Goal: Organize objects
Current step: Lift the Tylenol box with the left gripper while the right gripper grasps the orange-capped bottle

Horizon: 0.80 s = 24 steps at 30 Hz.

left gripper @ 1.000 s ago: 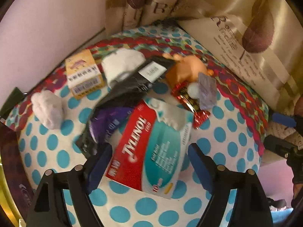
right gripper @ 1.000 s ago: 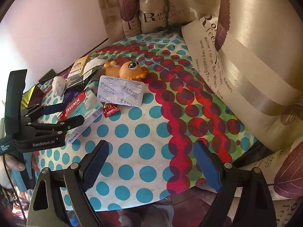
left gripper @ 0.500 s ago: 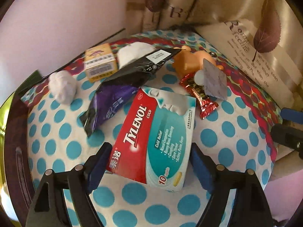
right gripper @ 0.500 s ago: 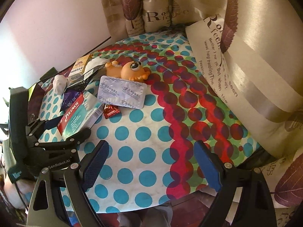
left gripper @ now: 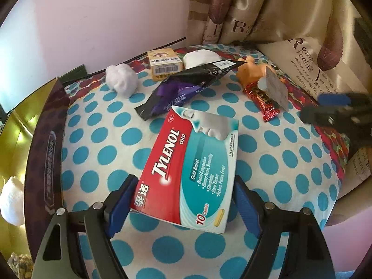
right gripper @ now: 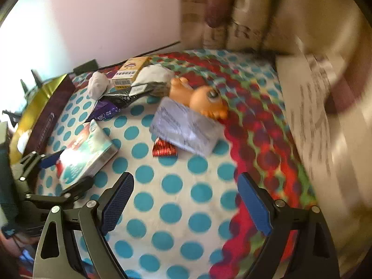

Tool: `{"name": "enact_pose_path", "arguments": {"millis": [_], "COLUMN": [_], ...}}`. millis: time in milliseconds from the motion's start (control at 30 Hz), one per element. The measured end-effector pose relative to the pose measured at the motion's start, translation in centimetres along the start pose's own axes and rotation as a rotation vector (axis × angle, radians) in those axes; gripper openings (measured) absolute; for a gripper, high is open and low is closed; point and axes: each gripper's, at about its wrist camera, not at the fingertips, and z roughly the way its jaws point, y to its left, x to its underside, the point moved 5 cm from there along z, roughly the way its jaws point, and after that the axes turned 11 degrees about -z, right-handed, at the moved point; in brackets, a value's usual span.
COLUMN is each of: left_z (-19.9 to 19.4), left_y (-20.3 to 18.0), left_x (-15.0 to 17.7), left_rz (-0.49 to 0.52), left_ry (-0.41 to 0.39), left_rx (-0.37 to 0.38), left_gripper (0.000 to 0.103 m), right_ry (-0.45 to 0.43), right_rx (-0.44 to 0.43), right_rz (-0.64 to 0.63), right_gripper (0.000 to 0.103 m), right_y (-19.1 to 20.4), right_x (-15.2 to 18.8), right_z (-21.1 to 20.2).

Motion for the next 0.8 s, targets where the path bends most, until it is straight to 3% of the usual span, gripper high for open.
{"name": "enact_pose_path", "arguments": {"millis": [233,500,633,800], "left_z": [-0.3,-0.4,-1.1,-2.2], "left_y": [0.3,0.6,1.5,1.7], "left_x": [0.4,0.5,0.4,0.0], "left_rz": [-0.022,-0.049,-0.123,-0.122], "left_ry": [-0.002,0.005,-0.001,-0.031], "left_rx": [-0.014,-0.023,-0.009,-0.008], "left_gripper": [0.082,0.082,0.082,0.082], "right_ry": [-0.023,-0.031,0.0,-0.007], "right_rx": [0.051,0.054,0.018,-0.02], "right_rz": [-0.136,-0.317,-0.297,-0.271], "right_gripper": [0.087,0.074,0.068,0.064], "right_y": [-0.2,0.4,-0.2,-0.2], "right_x": [-2.2,-3.5,-3.5,-3.3], "right_z": [1.3,3.3,4.6,4.9]}}
